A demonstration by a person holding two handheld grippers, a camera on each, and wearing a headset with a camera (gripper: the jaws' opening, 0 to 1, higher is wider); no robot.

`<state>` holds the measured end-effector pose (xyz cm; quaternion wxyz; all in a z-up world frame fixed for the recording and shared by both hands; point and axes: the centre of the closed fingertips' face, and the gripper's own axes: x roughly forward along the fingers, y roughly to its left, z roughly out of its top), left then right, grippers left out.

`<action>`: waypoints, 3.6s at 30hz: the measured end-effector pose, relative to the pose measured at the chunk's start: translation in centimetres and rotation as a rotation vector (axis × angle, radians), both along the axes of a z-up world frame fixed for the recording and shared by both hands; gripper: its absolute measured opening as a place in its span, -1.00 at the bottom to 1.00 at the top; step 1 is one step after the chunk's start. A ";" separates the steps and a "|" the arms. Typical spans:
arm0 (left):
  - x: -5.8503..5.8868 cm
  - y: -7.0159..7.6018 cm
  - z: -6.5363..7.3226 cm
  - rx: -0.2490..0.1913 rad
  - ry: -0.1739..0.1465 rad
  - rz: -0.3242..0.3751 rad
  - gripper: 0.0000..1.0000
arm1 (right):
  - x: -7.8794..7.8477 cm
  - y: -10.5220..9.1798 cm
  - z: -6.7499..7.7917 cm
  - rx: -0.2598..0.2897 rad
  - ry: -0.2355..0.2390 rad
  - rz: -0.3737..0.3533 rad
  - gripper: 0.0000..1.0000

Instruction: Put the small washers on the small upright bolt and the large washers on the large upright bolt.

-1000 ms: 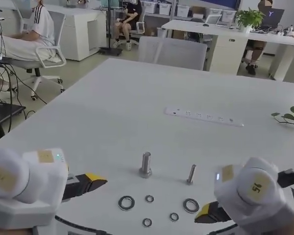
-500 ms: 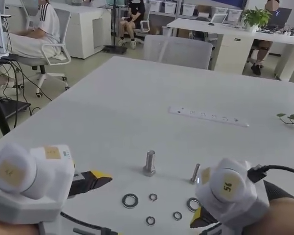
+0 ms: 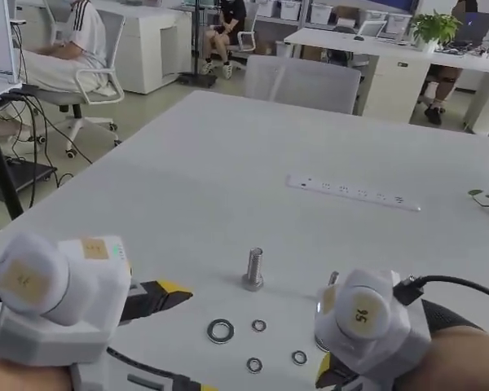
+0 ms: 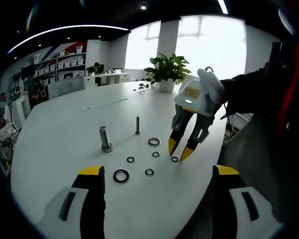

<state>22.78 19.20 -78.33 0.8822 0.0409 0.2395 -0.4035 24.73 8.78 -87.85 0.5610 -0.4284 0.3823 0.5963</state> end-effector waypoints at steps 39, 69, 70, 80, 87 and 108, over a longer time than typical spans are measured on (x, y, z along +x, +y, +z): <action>0.0 -0.3 0.2 -0.007 -0.009 -0.002 0.74 | 0.2 -0.1 -0.1 -0.043 0.015 -0.003 -0.72; -0.1 -0.2 0.2 -0.004 -0.008 -0.006 0.73 | 1.1 -1.2 0.4 -0.062 0.007 -0.025 -0.73; -0.1 -0.2 0.2 -0.004 -0.007 -0.007 0.73 | 1.0 -1.1 0.4 -0.060 0.009 -0.026 -0.73; -0.2 -0.3 0.2 -0.002 -0.006 -0.009 0.73 | 1.4 -1.5 1.0 -0.062 0.006 -0.032 -0.74; -0.2 -0.3 0.1 -0.002 -0.007 -0.009 0.73 | 1.7 -2.1 1.9 -0.066 0.006 -0.038 -0.74; -0.3 -0.4 0.1 0.000 -0.004 -0.016 0.73 | 5.2 -3.3 6.5 -0.041 -0.052 -0.080 -0.74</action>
